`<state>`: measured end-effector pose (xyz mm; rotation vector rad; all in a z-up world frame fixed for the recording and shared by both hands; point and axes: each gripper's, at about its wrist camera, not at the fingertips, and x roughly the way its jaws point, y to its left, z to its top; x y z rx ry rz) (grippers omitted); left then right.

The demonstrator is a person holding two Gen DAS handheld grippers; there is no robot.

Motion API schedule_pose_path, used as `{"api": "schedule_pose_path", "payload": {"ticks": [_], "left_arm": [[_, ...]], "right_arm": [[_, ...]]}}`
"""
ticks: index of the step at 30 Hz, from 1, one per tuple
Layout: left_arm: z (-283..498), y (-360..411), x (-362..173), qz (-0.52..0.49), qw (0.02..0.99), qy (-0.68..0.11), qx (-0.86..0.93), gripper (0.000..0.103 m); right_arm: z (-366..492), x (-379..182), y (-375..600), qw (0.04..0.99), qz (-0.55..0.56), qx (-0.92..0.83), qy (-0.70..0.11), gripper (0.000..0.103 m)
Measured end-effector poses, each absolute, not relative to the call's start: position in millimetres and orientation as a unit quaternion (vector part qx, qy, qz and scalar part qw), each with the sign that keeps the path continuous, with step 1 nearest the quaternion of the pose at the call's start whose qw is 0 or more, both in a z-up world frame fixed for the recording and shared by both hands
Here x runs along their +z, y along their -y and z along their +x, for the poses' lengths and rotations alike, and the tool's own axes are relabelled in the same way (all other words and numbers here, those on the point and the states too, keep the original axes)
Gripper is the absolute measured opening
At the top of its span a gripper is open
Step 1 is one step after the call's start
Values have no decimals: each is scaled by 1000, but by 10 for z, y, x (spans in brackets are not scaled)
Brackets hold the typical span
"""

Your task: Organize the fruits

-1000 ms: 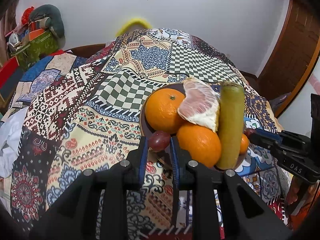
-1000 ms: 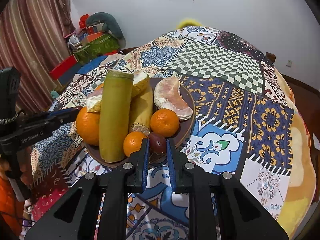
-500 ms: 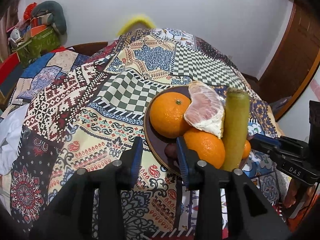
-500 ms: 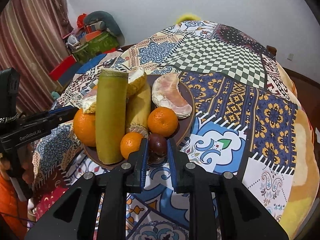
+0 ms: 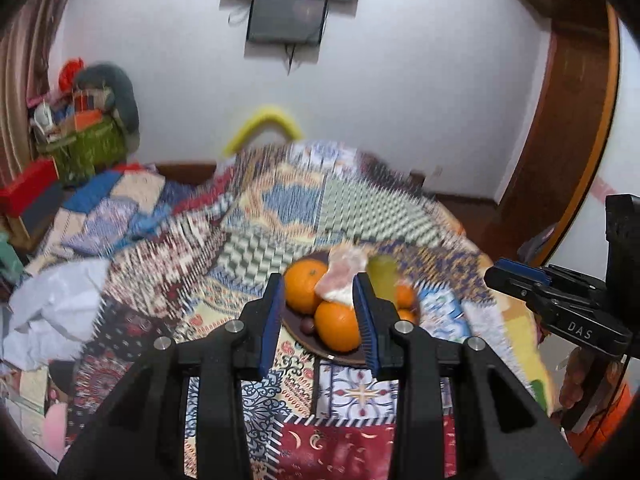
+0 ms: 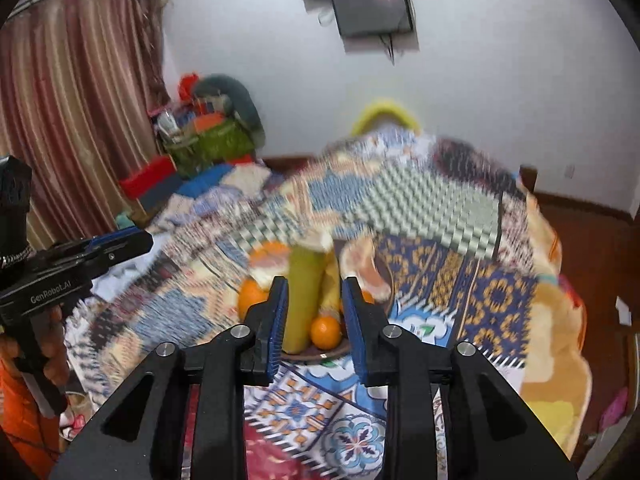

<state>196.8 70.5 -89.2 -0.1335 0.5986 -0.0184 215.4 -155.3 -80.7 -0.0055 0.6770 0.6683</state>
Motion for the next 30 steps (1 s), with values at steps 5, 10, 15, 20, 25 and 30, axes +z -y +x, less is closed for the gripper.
{"api": "schedule_pose_path", "payload": {"ticks": [5, 10, 15, 20, 25, 30], "left_arm": [[1512, -557, -420, -57, 971, -230, -15, 35], [1133, -369, -112, -38, 984, -175, -16, 45], [794, -220, 83, -23, 991, -129, -13, 56], [567, -168, 198, -28, 994, -102, -13, 70], [428, -134, 237, -28, 995, -93, -5, 87], [370, -132, 245, -31, 996, -88, 2, 94]], "right_arm": [[1794, -334, 1664, 911, 4, 321, -257, 32], [1380, 60, 1813, 927, 15, 322, -190, 40], [1042, 291, 1903, 939, 16, 315, -135, 50], [850, 373, 1934, 946, 21, 306, -105, 73], [790, 359, 1909, 958, 22, 272, -84, 103], [761, 358, 1870, 961, 17, 261, -84, 103]]}}
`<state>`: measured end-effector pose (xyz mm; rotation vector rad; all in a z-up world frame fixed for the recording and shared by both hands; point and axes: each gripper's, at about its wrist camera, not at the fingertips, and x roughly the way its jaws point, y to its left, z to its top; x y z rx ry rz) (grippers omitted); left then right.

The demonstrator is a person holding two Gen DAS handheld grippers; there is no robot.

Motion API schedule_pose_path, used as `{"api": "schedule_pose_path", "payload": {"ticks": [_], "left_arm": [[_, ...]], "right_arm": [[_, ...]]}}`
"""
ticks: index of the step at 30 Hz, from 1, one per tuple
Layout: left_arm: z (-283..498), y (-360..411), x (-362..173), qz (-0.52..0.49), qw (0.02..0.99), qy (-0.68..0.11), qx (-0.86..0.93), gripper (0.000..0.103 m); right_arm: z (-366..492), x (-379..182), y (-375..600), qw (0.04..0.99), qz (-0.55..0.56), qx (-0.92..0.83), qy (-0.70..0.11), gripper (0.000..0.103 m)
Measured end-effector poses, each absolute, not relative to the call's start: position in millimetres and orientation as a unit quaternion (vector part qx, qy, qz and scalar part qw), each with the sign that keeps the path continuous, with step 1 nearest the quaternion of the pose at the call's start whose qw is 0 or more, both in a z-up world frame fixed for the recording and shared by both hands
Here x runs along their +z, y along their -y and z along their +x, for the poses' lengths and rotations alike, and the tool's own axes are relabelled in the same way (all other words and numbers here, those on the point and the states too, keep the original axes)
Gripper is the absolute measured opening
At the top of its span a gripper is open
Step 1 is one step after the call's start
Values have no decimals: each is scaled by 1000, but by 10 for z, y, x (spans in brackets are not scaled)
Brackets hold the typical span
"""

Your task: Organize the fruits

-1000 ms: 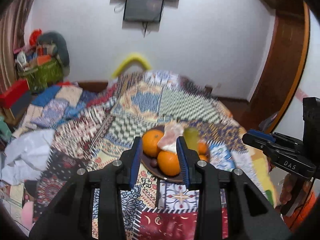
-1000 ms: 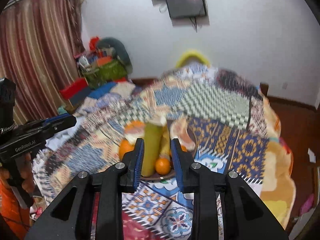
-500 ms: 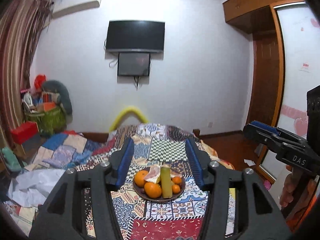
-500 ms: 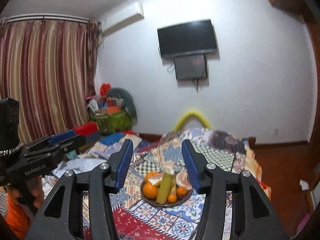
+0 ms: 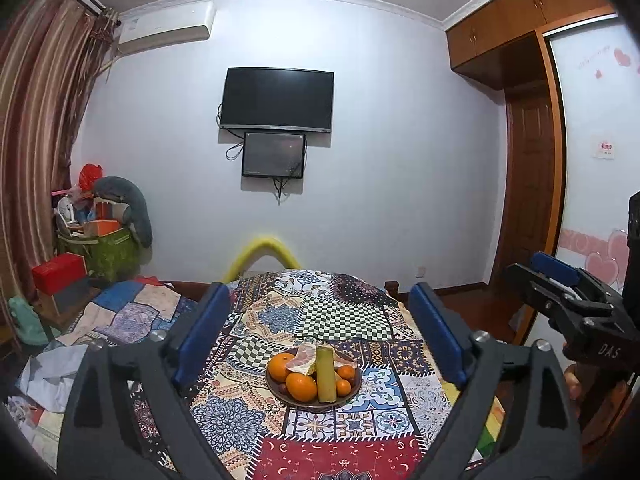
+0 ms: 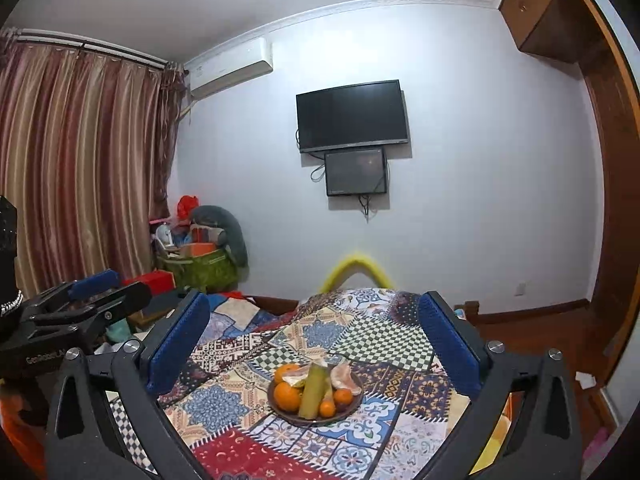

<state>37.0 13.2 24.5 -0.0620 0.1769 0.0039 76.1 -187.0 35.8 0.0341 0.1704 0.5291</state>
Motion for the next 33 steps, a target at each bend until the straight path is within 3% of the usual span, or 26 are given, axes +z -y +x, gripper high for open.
{"api": "schedule_pose_path", "payload": {"ticks": [8, 33], "left_arm": [[312, -63, 245, -28, 996, -78, 12, 102], [292, 18, 242, -19, 997, -73, 7, 102]], "right_arm": [[677, 333, 1931, 961, 15, 261, -86, 103], [591, 352, 1998, 962, 19, 258, -86, 103]]}}
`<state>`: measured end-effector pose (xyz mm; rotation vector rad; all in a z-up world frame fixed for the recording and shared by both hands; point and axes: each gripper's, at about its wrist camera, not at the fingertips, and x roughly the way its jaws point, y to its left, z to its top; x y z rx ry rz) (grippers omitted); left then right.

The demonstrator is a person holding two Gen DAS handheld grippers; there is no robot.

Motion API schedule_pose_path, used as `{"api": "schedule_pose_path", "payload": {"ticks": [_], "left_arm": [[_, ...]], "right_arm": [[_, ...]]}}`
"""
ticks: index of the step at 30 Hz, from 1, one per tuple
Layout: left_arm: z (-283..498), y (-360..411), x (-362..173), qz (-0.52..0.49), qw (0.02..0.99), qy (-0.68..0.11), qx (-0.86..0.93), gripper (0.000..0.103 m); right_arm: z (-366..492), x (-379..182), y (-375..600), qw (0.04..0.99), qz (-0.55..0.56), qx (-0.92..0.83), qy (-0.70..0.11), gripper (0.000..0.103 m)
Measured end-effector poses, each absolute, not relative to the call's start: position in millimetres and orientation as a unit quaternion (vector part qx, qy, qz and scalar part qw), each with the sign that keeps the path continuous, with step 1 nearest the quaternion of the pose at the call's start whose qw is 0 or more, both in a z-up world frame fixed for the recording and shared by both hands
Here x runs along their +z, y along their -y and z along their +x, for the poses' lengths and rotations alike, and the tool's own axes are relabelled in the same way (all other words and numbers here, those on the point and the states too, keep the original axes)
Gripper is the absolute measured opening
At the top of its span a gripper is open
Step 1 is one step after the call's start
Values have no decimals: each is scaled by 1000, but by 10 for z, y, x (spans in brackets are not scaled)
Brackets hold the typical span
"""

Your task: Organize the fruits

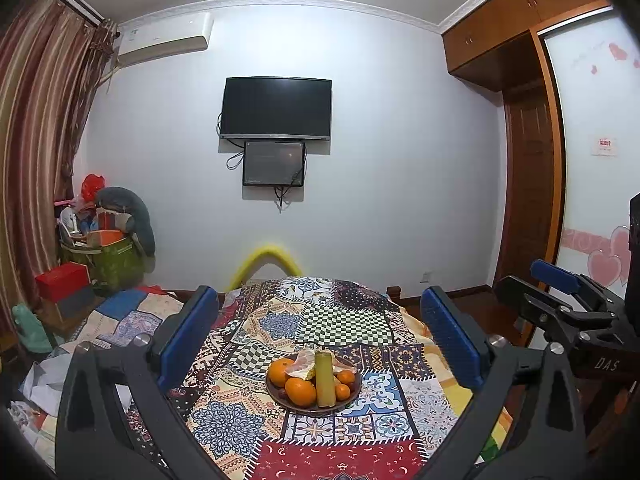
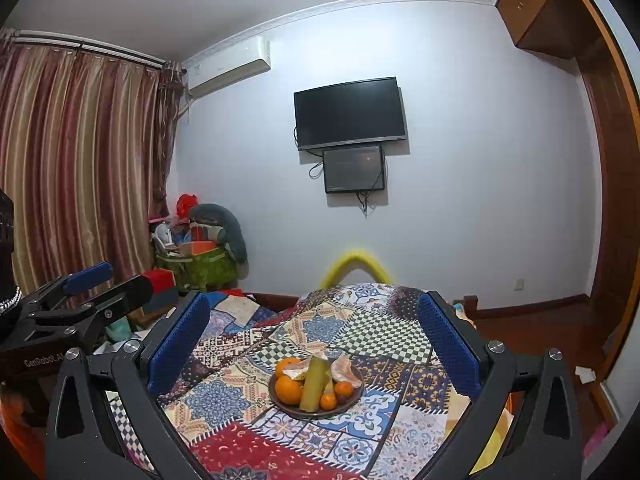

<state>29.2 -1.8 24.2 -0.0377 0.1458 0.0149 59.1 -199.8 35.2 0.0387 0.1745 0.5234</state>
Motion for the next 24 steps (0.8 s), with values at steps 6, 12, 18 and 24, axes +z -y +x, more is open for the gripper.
{"api": "schedule_pose_path", "payload": {"ticks": [6, 12, 18, 24], "left_arm": [[292, 17, 240, -19, 997, -72, 8, 102], [281, 25, 254, -18, 997, -71, 8, 102], [272, 31, 267, -18, 997, -70, 6, 102], [271, 33, 277, -18, 997, -72, 3, 102]], "right_arm": [[586, 373, 2010, 963, 20, 256, -86, 103], [589, 388, 2008, 963, 19, 256, -86, 103], [580, 395, 1999, 963, 18, 256, -86, 103], [575, 398, 1998, 963, 18, 255, -84, 103]]}}
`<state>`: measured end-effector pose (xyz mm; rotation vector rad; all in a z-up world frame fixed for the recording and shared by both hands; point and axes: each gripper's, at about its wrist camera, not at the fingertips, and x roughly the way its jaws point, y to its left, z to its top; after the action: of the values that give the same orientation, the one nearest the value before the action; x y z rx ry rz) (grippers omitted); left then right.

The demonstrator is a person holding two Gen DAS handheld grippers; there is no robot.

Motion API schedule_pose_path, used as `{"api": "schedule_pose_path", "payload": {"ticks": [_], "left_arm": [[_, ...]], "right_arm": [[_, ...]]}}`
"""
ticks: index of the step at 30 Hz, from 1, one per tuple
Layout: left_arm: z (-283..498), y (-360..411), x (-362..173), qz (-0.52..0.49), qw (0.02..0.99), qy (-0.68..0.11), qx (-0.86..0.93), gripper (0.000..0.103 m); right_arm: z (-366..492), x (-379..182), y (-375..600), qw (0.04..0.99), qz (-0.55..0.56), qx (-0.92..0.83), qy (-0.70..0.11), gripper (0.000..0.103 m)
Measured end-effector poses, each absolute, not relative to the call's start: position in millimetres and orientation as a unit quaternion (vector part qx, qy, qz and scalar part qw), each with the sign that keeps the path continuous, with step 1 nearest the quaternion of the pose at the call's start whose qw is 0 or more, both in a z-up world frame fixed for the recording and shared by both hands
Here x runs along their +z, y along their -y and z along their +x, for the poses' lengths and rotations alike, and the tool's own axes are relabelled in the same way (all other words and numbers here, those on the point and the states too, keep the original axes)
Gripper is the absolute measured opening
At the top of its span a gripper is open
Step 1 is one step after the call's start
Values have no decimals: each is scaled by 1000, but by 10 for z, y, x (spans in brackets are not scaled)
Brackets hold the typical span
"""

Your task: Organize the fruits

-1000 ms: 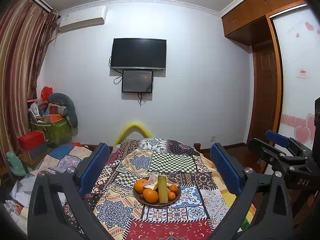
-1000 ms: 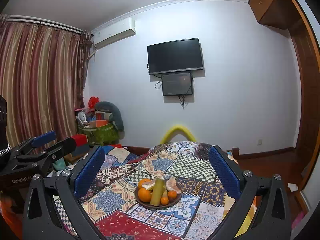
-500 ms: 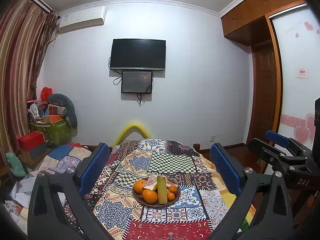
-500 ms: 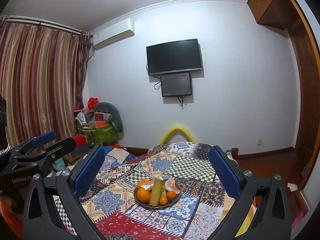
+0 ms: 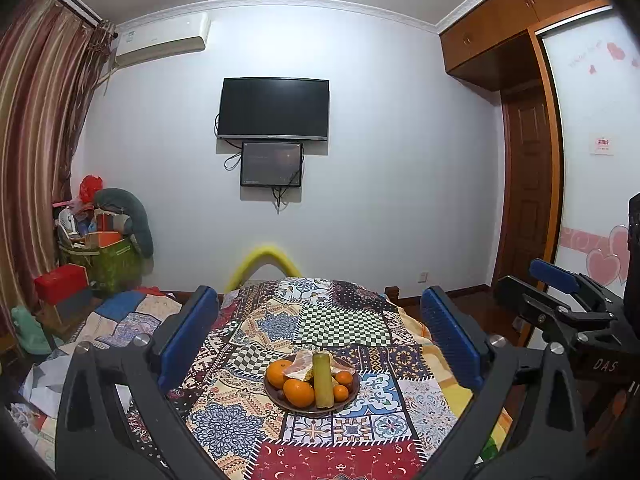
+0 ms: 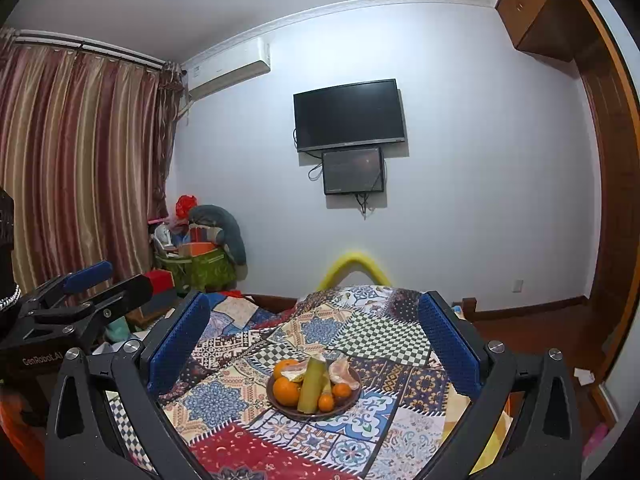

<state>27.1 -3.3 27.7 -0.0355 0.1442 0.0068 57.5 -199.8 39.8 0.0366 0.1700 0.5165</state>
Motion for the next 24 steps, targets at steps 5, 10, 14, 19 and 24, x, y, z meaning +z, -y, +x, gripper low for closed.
{"api": "schedule_pose_path", "payload": {"ticks": [5, 10, 14, 19, 24], "left_arm": [[293, 31, 280, -22, 997, -78, 0, 102], [300, 23, 283, -23, 997, -78, -3, 102], [312, 32, 270, -24, 997, -79, -4, 102], [326, 47, 248, -23, 996, -84, -10, 102], [326, 49, 242, -23, 996, -83, -11, 102]], "right_arm": [[571, 403, 1997, 963, 18, 254, -83, 103], [573, 399, 1999, 963, 18, 254, -84, 103], [573, 402, 2001, 963, 17, 254, -83, 103], [582, 409, 2002, 963, 17, 254, -85, 103], [597, 408, 2008, 963, 17, 253, -86, 103]]}}
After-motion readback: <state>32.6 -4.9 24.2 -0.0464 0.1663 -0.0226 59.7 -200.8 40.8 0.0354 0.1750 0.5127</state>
